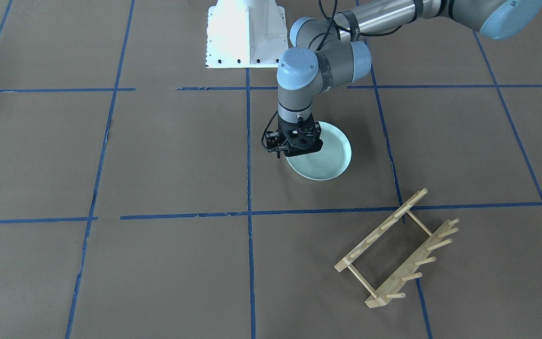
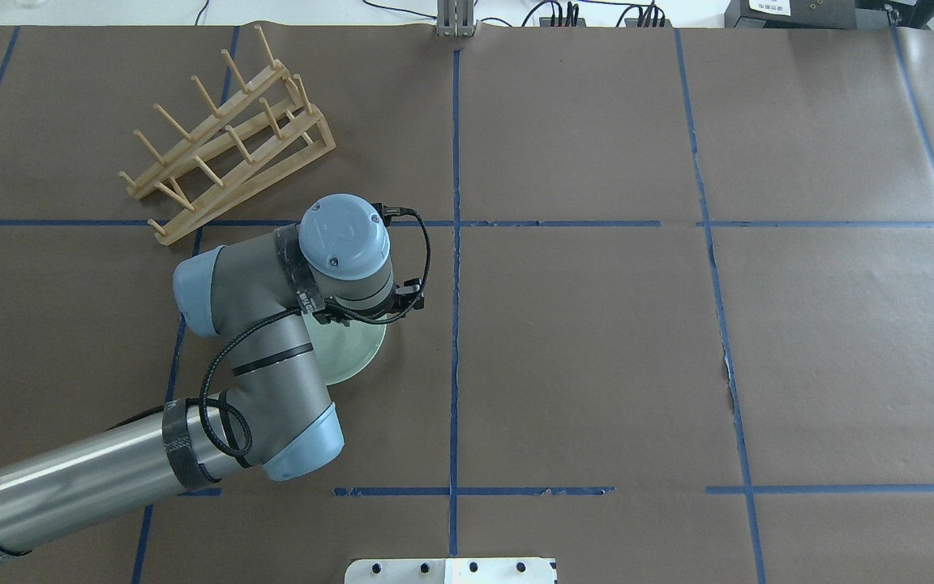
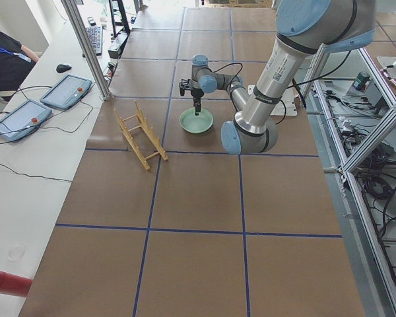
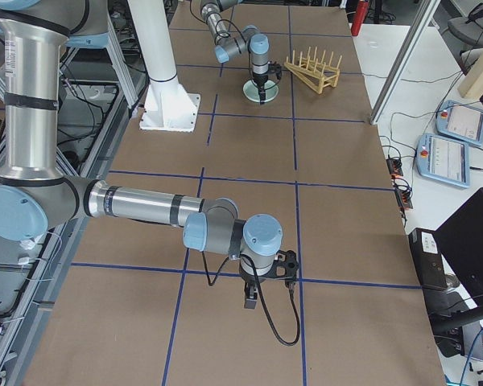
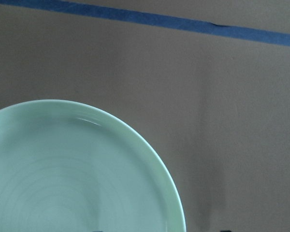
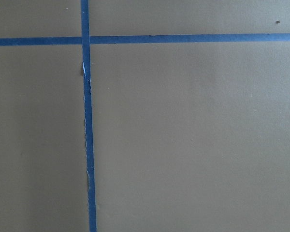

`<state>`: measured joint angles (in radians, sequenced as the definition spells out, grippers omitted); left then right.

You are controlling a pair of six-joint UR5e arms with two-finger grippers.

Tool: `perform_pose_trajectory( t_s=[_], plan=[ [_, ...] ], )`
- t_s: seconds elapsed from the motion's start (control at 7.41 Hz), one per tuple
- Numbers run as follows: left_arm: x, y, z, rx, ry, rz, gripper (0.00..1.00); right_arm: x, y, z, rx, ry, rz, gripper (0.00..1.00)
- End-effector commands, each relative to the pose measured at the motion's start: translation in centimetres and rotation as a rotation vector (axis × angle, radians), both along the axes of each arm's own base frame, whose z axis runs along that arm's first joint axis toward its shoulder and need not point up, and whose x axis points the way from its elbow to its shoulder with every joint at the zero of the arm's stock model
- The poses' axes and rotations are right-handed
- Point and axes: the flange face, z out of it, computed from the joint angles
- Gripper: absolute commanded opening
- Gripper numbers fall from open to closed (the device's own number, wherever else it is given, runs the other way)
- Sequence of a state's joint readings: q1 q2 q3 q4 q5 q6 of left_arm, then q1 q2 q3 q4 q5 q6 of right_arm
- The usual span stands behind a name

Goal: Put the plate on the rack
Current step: 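Lower the left gripper onto the plate rim and close on it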

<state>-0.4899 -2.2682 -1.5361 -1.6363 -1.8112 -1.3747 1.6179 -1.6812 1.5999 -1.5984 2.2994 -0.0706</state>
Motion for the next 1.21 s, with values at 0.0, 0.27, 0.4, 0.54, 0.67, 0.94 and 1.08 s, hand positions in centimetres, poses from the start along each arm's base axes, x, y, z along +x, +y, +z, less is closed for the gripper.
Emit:
perform_pose_trajectory(
  t_s=[0.0,0.27,0.4,0.54,0.67,0.94,1.08],
  plan=[
    [0.3,0.4,-0.1,0.001,0.003,0.006,0.69,0.0,0.0,0.0,0.000,0.000,0.000,1.00],
    [0.6,0.7,-0.3,0.003,0.006,0.013,0.62,0.0,0.0,0.0,0.000,0.000,0.000,1.00],
    [0.6,0.8,-0.4,0.003,0.007,0.014,0.57,0.0,0.0,0.0,0.000,0.000,0.000,1.00],
    [0.7,0.8,-0.6,0.003,0.009,0.014,0.45,0.0,0.0,0.0,0.000,0.000,-0.001,1.00],
    [0.7,0.9,-0.6,0.003,0.009,0.015,0.27,0.0,0.0,0.0,0.000,0.000,-0.001,1.00],
    [0.6,1.1,-0.8,0.008,0.014,0.017,0.00,0.0,0.0,0.0,0.000,0.000,-0.001,1.00],
    [0.5,1.1,-1.2,0.012,0.019,0.018,0.00,0.0,0.0,0.0,0.000,0.000,0.000,1.00]
  ],
)
